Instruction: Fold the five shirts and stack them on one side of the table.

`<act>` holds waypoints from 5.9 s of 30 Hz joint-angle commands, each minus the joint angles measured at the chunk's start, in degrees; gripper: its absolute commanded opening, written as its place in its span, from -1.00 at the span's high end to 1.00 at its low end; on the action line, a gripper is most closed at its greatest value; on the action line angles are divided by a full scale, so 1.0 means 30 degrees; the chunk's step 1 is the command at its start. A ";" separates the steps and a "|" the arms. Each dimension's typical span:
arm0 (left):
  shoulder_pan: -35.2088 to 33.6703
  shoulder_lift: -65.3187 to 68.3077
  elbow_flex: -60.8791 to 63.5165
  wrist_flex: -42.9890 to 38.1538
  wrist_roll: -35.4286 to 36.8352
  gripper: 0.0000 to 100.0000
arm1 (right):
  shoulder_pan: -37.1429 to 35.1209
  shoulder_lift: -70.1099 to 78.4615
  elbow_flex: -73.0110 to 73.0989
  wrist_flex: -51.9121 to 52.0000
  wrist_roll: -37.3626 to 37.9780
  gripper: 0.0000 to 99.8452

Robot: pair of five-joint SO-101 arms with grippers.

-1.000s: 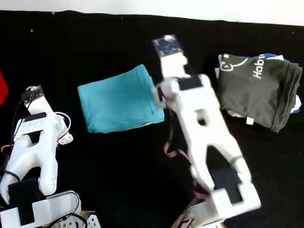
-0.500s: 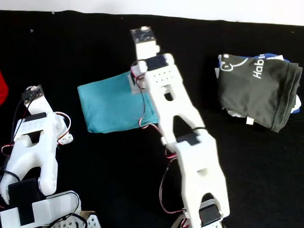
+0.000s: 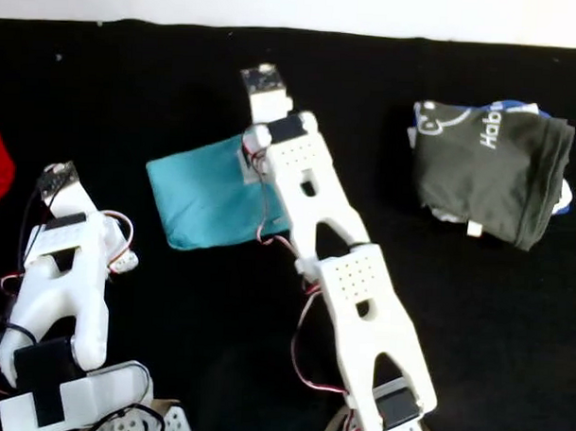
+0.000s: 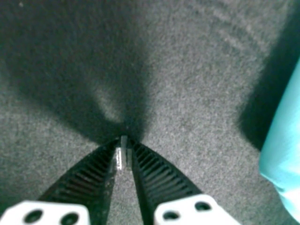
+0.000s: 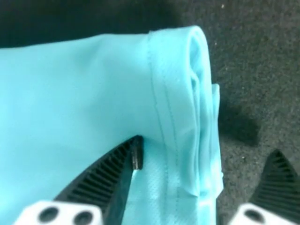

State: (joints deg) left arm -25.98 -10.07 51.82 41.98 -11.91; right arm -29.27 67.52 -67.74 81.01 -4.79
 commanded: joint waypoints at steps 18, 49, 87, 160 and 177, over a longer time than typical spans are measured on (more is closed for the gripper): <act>-0.0161 -0.0161 0.0044 -0.0352 0.0117 0.98 | 0.3707 0.0073 -0.9890 0.6755 0.4806 0.99; -0.0132 -0.0161 0.0044 -0.0381 0.0117 0.98 | 1.4051 -1.4110 0.2007 0.4147 1.0081 0.99; -0.0103 -0.0161 0.0044 -0.0381 0.0117 0.98 | 1.7568 -0.8308 0.0630 -0.3033 1.5326 0.43; -0.1949 -0.0337 -0.3033 0.4484 -0.1348 0.97 | 0.6784 -3.2044 4.7282 -1.7744 0.7004 0.99; -1.1619 0.3443 -1.4725 0.5802 -1.1282 0.65 | 0.6755 -3.2044 4.7311 -1.7744 0.7004 0.99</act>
State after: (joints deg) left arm -59.82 -2.68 11.30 63.60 -44.09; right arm -8.44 -28.57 73.98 29.93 16.66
